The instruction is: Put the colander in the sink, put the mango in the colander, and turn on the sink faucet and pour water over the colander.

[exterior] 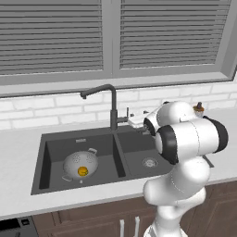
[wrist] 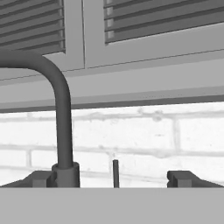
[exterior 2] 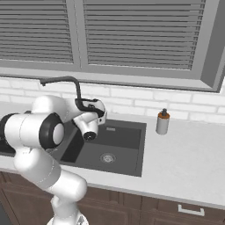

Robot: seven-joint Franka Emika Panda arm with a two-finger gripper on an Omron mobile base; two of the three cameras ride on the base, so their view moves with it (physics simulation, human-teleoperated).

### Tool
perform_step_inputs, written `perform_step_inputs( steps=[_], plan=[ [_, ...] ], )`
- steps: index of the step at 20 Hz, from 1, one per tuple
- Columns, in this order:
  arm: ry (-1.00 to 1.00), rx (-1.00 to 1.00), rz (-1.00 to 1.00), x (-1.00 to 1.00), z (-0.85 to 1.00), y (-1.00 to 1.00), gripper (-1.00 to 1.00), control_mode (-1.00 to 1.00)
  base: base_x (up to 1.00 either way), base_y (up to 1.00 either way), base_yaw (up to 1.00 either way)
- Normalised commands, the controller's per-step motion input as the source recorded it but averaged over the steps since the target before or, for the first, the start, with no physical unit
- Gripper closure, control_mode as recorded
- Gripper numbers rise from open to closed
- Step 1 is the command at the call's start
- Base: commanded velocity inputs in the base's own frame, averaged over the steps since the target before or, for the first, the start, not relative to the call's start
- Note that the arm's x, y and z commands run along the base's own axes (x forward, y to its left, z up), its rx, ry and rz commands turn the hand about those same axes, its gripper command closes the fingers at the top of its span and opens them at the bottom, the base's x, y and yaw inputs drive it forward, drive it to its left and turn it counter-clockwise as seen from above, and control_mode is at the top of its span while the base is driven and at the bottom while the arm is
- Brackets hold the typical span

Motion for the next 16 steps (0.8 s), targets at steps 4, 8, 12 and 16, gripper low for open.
perform_step_inputs(
  steps=[4, 8, 12, 16],
  plan=[
    [0.05, 0.0, 0.02, 0.33, -0.01, 0.22, -1.0, -1.0, 0.0, 0.0, 0.0],
    [0.06, 0.0, 0.01, 0.5, -0.04, 0.0, -1.0, -1.0, 0.0, 0.0, 0.0],
    [0.0, 0.0, 0.0, 0.25, -0.12, -0.11, -1.0, -1.0, 0.0, 0.0, 0.0],
    [0.0, 0.0, 0.0, 0.17, -0.23, -0.1, -1.0, -1.0, 0.0, 0.0, 0.0]
  ],
)
